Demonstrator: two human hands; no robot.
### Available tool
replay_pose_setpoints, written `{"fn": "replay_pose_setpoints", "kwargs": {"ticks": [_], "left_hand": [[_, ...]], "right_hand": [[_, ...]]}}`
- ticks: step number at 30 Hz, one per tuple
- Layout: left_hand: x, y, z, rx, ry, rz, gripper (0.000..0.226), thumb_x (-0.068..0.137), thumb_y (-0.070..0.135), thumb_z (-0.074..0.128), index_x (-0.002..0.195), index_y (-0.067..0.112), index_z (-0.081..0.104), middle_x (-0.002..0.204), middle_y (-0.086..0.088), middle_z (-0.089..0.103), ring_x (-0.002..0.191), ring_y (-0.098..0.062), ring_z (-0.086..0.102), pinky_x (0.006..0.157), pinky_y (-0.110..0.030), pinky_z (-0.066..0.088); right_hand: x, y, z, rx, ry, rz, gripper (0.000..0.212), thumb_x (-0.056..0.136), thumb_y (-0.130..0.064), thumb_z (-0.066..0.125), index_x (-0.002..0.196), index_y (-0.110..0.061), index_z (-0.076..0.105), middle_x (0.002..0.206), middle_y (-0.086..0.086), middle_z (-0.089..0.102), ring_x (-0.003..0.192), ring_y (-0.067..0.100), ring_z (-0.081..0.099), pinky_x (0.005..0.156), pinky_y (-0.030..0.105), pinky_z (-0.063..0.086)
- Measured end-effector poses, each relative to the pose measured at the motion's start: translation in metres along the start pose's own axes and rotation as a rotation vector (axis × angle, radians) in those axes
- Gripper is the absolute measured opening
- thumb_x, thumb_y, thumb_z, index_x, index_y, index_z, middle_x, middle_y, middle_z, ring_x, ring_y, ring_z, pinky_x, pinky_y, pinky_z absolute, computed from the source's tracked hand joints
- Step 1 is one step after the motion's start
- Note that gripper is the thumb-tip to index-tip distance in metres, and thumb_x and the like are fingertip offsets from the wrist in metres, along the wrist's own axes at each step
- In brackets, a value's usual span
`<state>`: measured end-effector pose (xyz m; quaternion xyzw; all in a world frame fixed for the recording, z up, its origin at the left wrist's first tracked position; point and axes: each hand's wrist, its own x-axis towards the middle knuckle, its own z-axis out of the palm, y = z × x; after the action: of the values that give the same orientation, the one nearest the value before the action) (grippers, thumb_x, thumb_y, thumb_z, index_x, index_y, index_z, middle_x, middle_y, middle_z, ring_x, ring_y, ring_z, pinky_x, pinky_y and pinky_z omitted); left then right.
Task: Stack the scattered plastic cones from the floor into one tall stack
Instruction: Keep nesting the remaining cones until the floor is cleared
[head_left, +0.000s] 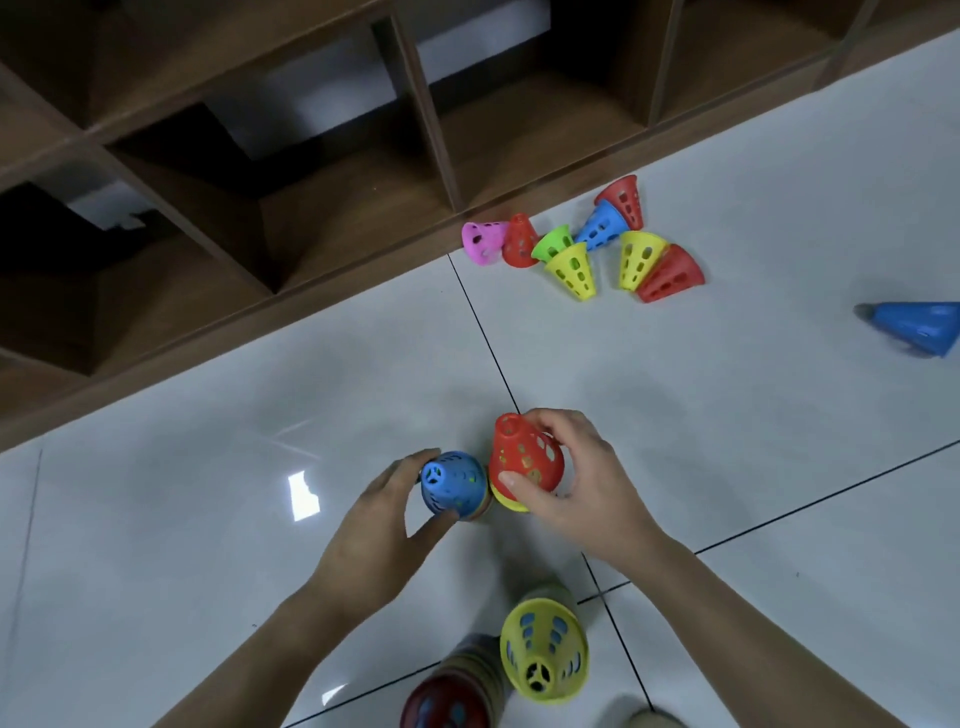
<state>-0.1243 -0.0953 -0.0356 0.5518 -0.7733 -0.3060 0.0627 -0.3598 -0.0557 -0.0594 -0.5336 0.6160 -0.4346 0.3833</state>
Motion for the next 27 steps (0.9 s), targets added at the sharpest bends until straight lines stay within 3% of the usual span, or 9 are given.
{"fn": "replay_pose_setpoints", "kwargs": {"ticks": [3,6,10,13,15,18,22,25,27], "left_hand": [[0.006,0.002,-0.01,-0.073,-0.012,-0.008,0.069,0.078,0.057,0.068,0.14,0.032,0.048,0.13,0.022,0.056,0.121,0.001,0.052,0.103,-0.021,0.041],[0.024,0.018,-0.024,-0.241,0.025,-0.015,0.067,0.072,0.058,0.059,0.133,0.031,0.052,0.124,0.018,0.063,0.12,-0.002,0.055,0.1,-0.025,0.042],[0.076,0.056,-0.022,-0.344,0.004,0.037,0.065,0.068,0.053,0.063,0.127,0.027,0.055,0.116,0.012,0.066,0.112,-0.003,0.058,0.096,-0.02,0.041],[0.126,0.092,0.001,-0.354,-0.066,0.077,0.061,0.069,0.041,0.07,0.127,0.027,0.055,0.118,0.012,0.064,0.112,-0.007,0.058,0.093,-0.015,0.041],[0.16,0.117,0.022,-0.328,-0.129,0.127,0.07,0.071,0.04,0.074,0.135,0.029,0.049,0.128,0.011,0.058,0.116,-0.008,0.055,0.094,-0.018,0.04],[0.207,0.152,0.055,-0.231,-0.212,0.244,0.087,0.081,0.032,0.08,0.151,0.035,0.028,0.148,0.007,0.04,0.129,-0.009,0.044,0.101,-0.027,0.038],[0.268,0.185,0.085,-0.032,-0.201,0.377,0.101,0.081,0.033,0.08,0.157,0.04,0.013,0.165,0.003,0.013,0.15,-0.017,0.019,0.117,-0.038,0.031],[0.305,0.186,0.103,0.357,-0.158,0.481,0.112,0.077,0.048,0.079,0.159,0.037,0.003,0.168,0.0,-0.001,0.155,-0.026,0.004,0.123,-0.045,0.019],[0.318,0.184,0.115,0.574,-0.149,0.543,0.116,0.078,0.057,0.073,0.16,0.03,-0.005,0.168,0.002,-0.009,0.155,-0.024,-0.002,0.125,-0.044,0.01]], "right_hand": [[0.0,0.016,0.005,-0.146,-0.067,-0.054,0.052,0.072,-0.039,0.079,0.119,-0.027,0.06,0.115,-0.021,0.051,0.12,0.001,0.049,0.102,0.024,0.043],[0.002,0.032,0.006,-0.269,-0.132,-0.088,0.054,0.073,-0.044,0.076,0.121,-0.027,0.059,0.117,-0.016,0.055,0.128,0.005,0.043,0.106,0.036,0.042],[0.012,0.043,-0.023,-0.324,-0.215,-0.115,0.065,0.077,-0.063,0.068,0.128,-0.023,0.059,0.133,-0.01,0.056,0.131,-0.002,0.035,0.113,0.021,0.03],[0.035,0.059,-0.079,-0.372,0.002,-0.118,0.059,0.086,-0.062,0.059,0.123,-0.016,0.063,0.125,-0.003,0.062,0.126,0.01,0.048,0.109,0.02,0.033],[0.056,0.078,-0.13,-0.465,0.173,-0.107,0.053,0.089,-0.059,0.058,0.117,-0.014,0.067,0.119,-0.001,0.066,0.121,0.016,0.054,0.106,0.019,0.034],[0.082,0.109,-0.216,-0.623,0.347,0.011,0.055,0.086,-0.059,0.055,0.115,-0.015,0.067,0.119,0.002,0.066,0.124,0.022,0.053,0.105,0.031,0.036],[0.083,0.141,-0.304,-0.787,0.384,0.291,0.061,0.084,-0.058,0.06,0.131,-0.019,0.06,0.14,0.001,0.055,0.141,0.024,0.037,0.111,0.045,0.033],[0.075,0.163,-0.327,-0.79,0.405,0.482,0.07,0.088,-0.047,0.068,0.147,-0.018,0.044,0.159,0.004,0.035,0.15,0.024,0.02,0.118,0.045,0.026],[0.07,0.176,-0.326,-0.781,0.428,0.583,0.079,0.088,-0.045,0.068,0.153,-0.018,0.034,0.164,0.002,0.023,0.153,0.024,0.01,0.119,0.044,0.024]]}}
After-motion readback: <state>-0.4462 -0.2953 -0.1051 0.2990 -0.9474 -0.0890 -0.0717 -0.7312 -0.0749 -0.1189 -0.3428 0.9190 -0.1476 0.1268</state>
